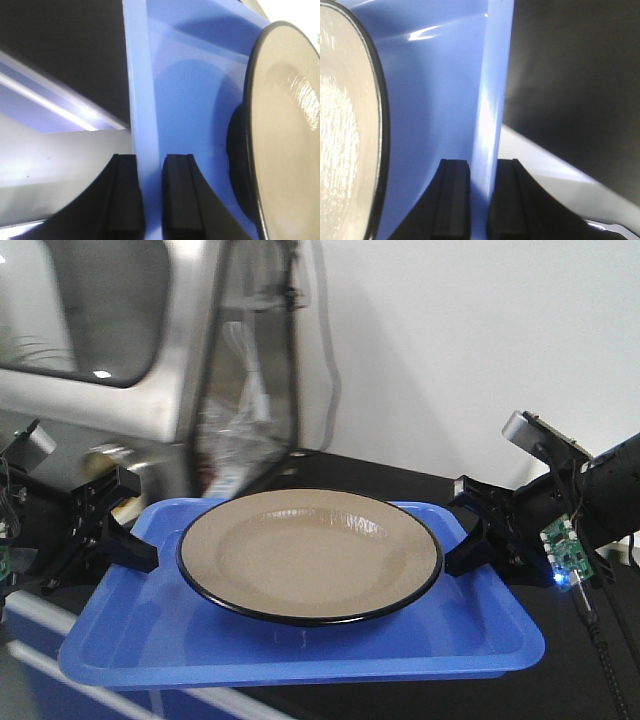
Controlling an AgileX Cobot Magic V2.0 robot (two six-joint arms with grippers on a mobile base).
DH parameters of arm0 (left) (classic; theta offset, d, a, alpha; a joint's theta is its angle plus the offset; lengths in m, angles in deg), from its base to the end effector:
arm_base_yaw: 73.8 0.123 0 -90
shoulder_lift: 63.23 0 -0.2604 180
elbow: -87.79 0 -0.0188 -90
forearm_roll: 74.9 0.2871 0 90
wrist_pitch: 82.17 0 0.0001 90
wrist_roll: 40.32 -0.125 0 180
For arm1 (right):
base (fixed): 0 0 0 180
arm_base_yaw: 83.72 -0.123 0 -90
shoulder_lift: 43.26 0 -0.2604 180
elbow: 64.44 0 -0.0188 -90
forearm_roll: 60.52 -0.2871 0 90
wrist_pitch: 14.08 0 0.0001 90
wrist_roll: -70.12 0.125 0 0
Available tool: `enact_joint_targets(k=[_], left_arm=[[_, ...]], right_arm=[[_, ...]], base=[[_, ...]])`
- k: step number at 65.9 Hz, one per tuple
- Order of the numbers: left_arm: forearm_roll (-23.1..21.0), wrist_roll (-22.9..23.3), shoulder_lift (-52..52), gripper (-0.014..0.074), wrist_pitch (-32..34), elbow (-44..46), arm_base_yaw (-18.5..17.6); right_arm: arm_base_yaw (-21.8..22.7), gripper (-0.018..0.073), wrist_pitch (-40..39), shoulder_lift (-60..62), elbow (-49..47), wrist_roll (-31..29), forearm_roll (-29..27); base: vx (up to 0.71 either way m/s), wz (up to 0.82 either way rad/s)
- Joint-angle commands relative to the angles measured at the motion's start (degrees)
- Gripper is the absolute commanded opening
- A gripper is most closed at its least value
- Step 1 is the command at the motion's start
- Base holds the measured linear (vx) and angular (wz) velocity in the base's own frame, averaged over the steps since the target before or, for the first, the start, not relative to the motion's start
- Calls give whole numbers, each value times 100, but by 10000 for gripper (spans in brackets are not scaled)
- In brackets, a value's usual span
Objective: Place disk in tray to left cabinet
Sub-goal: 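Carry the tray with both grippers while the base turns away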
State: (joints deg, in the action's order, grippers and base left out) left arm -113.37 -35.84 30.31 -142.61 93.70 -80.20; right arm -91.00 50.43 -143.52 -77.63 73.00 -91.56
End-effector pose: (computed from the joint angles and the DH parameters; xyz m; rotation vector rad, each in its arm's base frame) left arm 0.3574 -0.1082 0.3310 -0.1713 2.5030 -0.9456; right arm 0.3802 0.1072 0.3188 0.0457 2.5975 0.7840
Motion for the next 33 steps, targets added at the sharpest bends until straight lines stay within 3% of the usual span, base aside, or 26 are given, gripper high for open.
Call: enact_joint_targets(k=[1, 33], left_arm=[[-1009, 67, -272, 0, 126, 221, -127], [-1009, 67, -272, 0, 81, 221, -127]], right_arm=[[-138, -4, -216, 284, -223, -58, -988], [-138, -4, -216, 284, -223, -58, -988]], base=[[-14, 79], [-10, 78]])
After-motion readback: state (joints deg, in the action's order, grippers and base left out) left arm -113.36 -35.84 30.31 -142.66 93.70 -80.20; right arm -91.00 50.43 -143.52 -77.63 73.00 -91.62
